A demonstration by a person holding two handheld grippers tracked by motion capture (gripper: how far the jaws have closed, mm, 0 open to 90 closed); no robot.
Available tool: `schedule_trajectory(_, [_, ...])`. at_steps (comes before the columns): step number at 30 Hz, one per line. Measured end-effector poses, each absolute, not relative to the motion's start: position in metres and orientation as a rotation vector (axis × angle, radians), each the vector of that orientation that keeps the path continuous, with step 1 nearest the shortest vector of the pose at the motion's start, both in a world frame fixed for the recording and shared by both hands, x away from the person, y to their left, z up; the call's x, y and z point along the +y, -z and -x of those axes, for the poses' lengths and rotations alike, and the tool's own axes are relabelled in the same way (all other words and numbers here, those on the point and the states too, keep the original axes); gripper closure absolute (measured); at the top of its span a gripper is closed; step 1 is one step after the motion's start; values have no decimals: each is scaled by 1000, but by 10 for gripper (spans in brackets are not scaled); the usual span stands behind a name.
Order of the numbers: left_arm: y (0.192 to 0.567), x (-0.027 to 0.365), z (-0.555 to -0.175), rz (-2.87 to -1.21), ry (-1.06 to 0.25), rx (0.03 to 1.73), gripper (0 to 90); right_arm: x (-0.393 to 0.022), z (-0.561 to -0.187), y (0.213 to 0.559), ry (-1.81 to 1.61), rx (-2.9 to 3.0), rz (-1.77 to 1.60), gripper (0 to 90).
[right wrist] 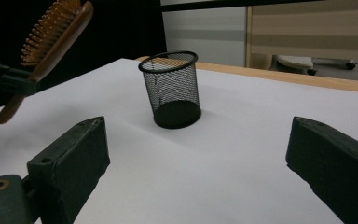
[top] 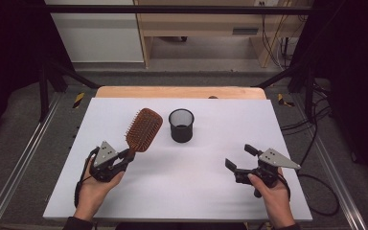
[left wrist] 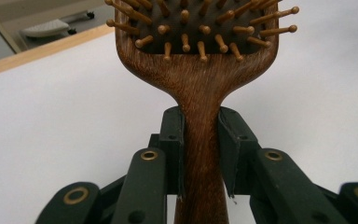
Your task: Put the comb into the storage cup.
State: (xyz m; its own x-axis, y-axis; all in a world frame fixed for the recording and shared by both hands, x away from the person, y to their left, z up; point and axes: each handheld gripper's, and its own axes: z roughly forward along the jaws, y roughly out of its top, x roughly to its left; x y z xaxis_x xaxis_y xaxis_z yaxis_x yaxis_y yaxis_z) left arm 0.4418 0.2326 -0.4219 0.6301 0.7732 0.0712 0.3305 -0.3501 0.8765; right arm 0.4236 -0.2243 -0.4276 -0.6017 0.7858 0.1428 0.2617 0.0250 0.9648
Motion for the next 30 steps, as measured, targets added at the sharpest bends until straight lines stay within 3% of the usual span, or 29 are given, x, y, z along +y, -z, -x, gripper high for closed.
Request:
schedule_trajectory(18, [415,170,-452,-1901,-589,748,728,-165,-439,400,-1713,1915,-1067,97])
schedule_trajectory(30, [422,166,-448,-1876,-591,753,728,-131,-451,401,-1770,1966,-1079,89])
